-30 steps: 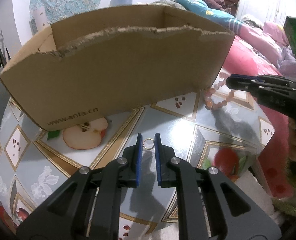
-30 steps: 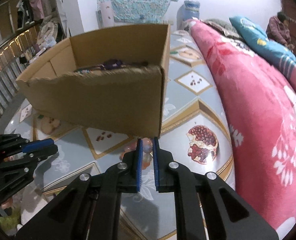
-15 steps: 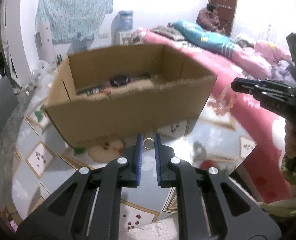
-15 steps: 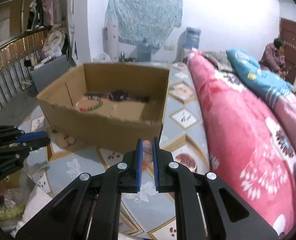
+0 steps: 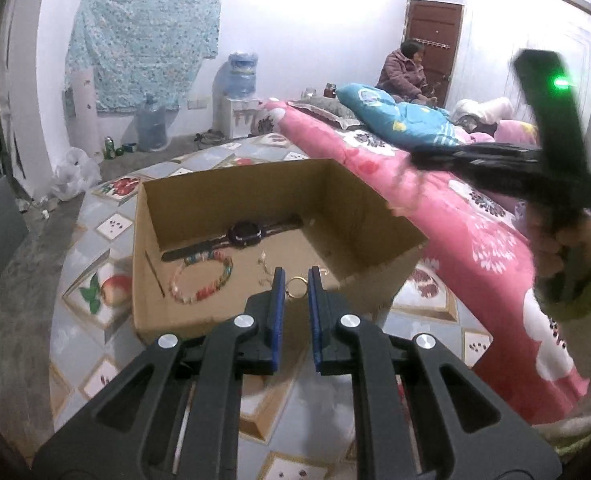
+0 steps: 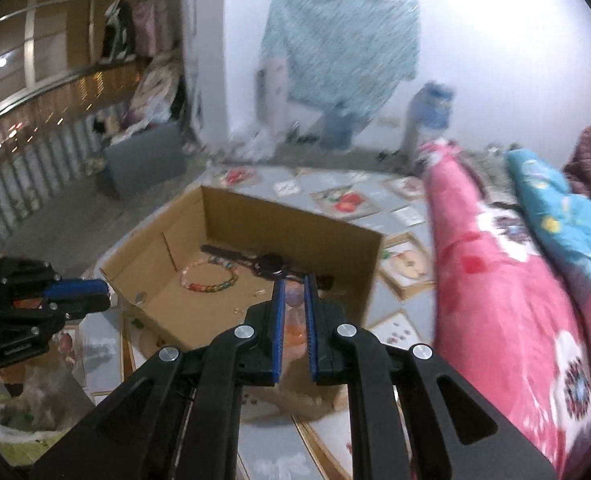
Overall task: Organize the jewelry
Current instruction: 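Carry the ring and pink bracelet over the box with both grippers, then open both grippers to drop the ring and bracelet into the box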
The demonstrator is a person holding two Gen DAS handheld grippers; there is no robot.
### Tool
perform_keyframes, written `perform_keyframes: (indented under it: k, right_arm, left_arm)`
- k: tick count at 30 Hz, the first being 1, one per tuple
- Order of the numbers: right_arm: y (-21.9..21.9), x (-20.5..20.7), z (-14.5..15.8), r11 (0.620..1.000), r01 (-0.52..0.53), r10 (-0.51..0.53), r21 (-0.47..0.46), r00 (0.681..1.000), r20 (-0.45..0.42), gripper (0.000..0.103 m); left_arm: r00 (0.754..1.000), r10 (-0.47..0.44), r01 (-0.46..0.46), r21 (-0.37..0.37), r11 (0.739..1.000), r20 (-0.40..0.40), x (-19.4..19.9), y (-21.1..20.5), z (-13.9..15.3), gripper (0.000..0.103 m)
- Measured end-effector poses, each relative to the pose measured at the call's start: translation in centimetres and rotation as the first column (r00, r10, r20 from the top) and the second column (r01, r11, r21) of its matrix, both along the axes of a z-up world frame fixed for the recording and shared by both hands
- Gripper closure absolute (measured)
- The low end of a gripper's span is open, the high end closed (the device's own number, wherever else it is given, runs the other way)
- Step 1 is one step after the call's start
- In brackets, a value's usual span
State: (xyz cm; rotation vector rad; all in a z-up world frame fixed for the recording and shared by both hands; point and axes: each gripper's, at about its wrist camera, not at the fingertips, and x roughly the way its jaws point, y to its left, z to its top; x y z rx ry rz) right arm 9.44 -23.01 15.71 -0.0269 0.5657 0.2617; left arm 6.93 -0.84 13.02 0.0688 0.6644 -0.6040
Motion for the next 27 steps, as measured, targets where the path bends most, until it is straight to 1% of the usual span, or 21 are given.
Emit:
perform_keyframes:
  k: [3, 5, 7, 8, 10, 12, 13, 15, 16, 19, 21, 24, 25, 26, 27]
  right_arm:
    - [1.2, 5.4, -1.2, 0.998, -0.066, 0.063, -0.019, 0.990, -0.123, 0.093]
    - [2.1, 8.0, -2.4, 0.995, -0.098, 0.090, -0.036, 0.979, -0.184, 0.093]
    - [3.0, 9.7, -3.6, 0.991, -0.120, 0.105, -0.052, 0.968, -0.230, 0.093]
    - [3.7, 11.3, -4.6, 0.988, -0.141, 0.118, -0.068, 0.955, -0.270, 0.093]
    - [4.3, 13.1, -6.1, 0.984, -0.165, 0.131, -0.074, 0.933, -0.336, 0.093]
    - [4.6, 14.9, -7.8, 0.983, -0.164, 0.115, -0.085, 0.903, -0.414, 0.093]
    - [4.4, 15.4, -8.3, 0.983, -0.164, 0.112, -0.084, 0.895, -0.431, 0.092]
    - [3.7, 15.8, -8.8, 0.986, -0.157, 0.119, -0.047, 0.882, -0.456, 0.092]
    - [3.1, 15.7, -8.6, 0.988, -0.157, 0.140, -0.003, 0.884, -0.445, 0.092]
    - [1.7, 14.4, -7.2, 0.991, -0.132, 0.123, 0.000, 0.925, -0.360, 0.092]
    - [0.5, 13.1, -6.1, 0.992, -0.122, 0.127, 0.034, 0.947, -0.295, 0.092]
    - [-1.6, 10.9, -4.8, 0.989, -0.107, 0.126, 0.100, 0.971, -0.204, 0.092]
    - [-2.3, 10.0, -4.5, 0.987, -0.099, 0.120, 0.124, 0.977, -0.178, 0.092]
    - [-3.0, 9.2, -4.3, 0.985, -0.093, 0.116, 0.146, 0.981, -0.157, 0.092]
    - [-3.5, 8.7, -4.1, 0.983, -0.090, 0.114, 0.161, 0.983, -0.147, 0.092]
  left_arm:
    - [0.999, -0.007, 0.007, -0.001, 1.000, -0.054, 3.0, 0.2, 0.1, 0.092]
    - [0.997, 0.000, 0.002, 0.023, 1.000, -0.077, 5.1, 0.0, -0.3, 0.092]
    - [0.994, 0.001, 0.003, 0.036, 0.999, -0.113, 6.9, -0.2, -1.0, 0.092]
    - [0.992, -0.001, 0.006, 0.040, 0.999, -0.128, 7.5, -0.2, -1.5, 0.092]
    - [0.987, 0.005, 0.005, 0.060, 0.998, -0.160, 8.7, -0.4, -2.2, 0.092]
    - [0.984, 0.008, 0.009, 0.090, 0.996, -0.179, 9.6, -0.8, -3.0, 0.092]
    - [0.982, 0.009, 0.010, 0.100, 0.995, -0.187, 9.9, -1.0, -3.3, 0.092]
    - [0.979, 0.005, 0.018, 0.112, 0.993, -0.203, 10.4, -1.3, -3.7, 0.092]
    - [0.978, 0.006, 0.019, 0.119, 0.993, -0.208, 10.6, -1.4, -3.9, 0.092]
    - [0.971, 0.006, 0.026, 0.130, 0.991, -0.241, 11.2, -1.7, -4.6, 0.092]
    - [0.962, 0.000, 0.037, 0.130, 0.991, -0.272, 11.7, -1.9, -5.0, 0.092]
    - [0.940, -0.012, 0.057, 0.121, 0.991, -0.342, 12.6, -2.2, -5.7, 0.092]
    - [0.930, -0.013, 0.061, 0.119, 0.991, -0.369, 13.0, -2.3, -6.0, 0.092]
    - [0.914, -0.012, 0.064, 0.116, 0.991, -0.405, 13.5, -2.5, -6.5, 0.092]
    - [0.903, -0.010, 0.065, 0.114, 0.991, -0.430, 13.8, -2.6, -6.8, 0.092]
